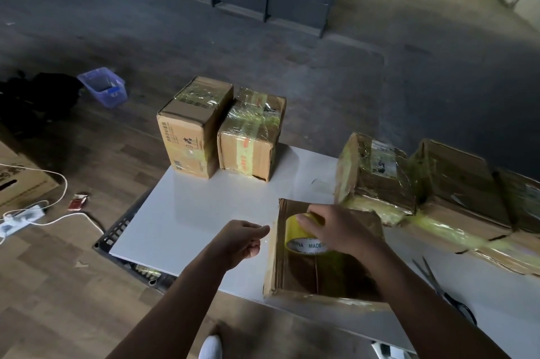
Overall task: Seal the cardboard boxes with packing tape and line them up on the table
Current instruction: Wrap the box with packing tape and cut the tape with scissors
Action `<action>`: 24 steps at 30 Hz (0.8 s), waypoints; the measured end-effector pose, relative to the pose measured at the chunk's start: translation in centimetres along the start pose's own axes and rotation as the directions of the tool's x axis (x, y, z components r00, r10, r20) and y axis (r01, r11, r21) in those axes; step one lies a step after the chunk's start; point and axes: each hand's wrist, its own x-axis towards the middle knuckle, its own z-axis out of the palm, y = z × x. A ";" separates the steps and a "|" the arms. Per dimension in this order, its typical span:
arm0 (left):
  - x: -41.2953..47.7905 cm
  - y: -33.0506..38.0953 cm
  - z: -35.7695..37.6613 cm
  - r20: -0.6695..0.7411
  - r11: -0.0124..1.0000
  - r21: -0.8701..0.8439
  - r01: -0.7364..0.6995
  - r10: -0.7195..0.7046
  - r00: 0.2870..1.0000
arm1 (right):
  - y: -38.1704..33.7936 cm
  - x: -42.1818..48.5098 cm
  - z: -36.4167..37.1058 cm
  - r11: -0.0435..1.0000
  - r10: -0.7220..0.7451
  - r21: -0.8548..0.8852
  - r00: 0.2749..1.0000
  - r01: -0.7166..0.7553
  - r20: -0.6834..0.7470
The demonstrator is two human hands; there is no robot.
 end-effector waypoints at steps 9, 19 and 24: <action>1.8 -2.2 -0.5 0.057 0.988 -0.111 0.104 -0.098 0.994 | -2.1 0.4 0.9 0.977 -0.057 -0.207 0.996 0.041 -0.069; 4.1 -4.8 0.8 0.210 0.890 -0.298 0.346 -0.292 0.933 | -2.7 0.9 2.0 0.979 -0.048 -0.200 0.997 0.035 -0.058; 4.2 -5.4 1.4 0.262 0.825 -0.379 0.419 -0.338 0.904 | -2.5 0.8 2.0 0.983 -0.052 -0.181 0.996 0.039 -0.069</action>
